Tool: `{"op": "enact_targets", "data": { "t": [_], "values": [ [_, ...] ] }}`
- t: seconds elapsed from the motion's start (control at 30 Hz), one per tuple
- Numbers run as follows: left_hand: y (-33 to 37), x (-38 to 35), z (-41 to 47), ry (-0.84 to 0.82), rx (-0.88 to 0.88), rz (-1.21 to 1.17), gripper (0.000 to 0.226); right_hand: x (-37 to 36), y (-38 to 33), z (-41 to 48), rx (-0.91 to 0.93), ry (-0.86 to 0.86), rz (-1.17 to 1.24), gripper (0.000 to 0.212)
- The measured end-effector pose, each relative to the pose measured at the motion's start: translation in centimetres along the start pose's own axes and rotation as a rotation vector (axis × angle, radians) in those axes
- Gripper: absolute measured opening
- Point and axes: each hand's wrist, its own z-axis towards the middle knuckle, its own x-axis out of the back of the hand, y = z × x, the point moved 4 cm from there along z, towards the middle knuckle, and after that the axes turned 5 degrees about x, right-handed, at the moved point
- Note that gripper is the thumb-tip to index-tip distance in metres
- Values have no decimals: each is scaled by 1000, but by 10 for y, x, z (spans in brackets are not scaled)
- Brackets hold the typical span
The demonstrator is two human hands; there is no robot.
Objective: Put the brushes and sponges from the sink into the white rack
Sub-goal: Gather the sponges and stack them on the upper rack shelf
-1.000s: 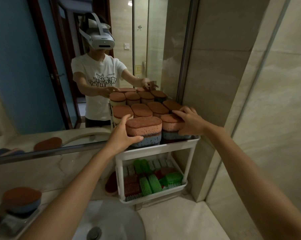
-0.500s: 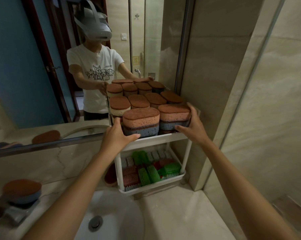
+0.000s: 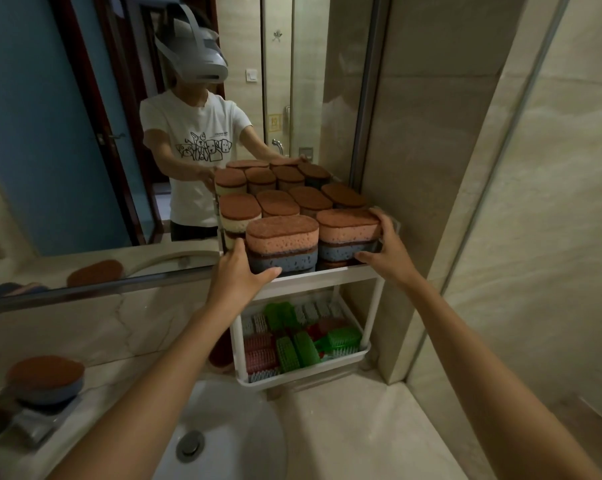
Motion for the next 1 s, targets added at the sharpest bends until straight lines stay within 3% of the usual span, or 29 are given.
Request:
{"op": "enact_targets", "data": {
  "t": [0.13,0.3,0.47,0.6,0.73,0.93,1.0],
  "values": [
    [-1,7,-2,5,2,-82,83,-5,-13,-11,30,174,-104,78],
    [2,31,-9,126,16,-119,58,-31,-56,-19,348,348,-282,47],
    [-16,71,-27,272,29,-186,33,-98,-116,-44,727,252,-281,30],
    [-83,104,-59,353,197,-194,18,-180,-139,-80,765,35,-162,25],
    [-182,117,-110,379,455,-156,15,-285,-144,-132,669,-315,-60,24],
    [-324,113,-196,291,812,-98,19,-429,-134,-221,557,-1048,-241,36],
    [-363,119,-218,280,907,-60,19,-458,-136,-240,457,-1183,-288,43]
  ]
}}
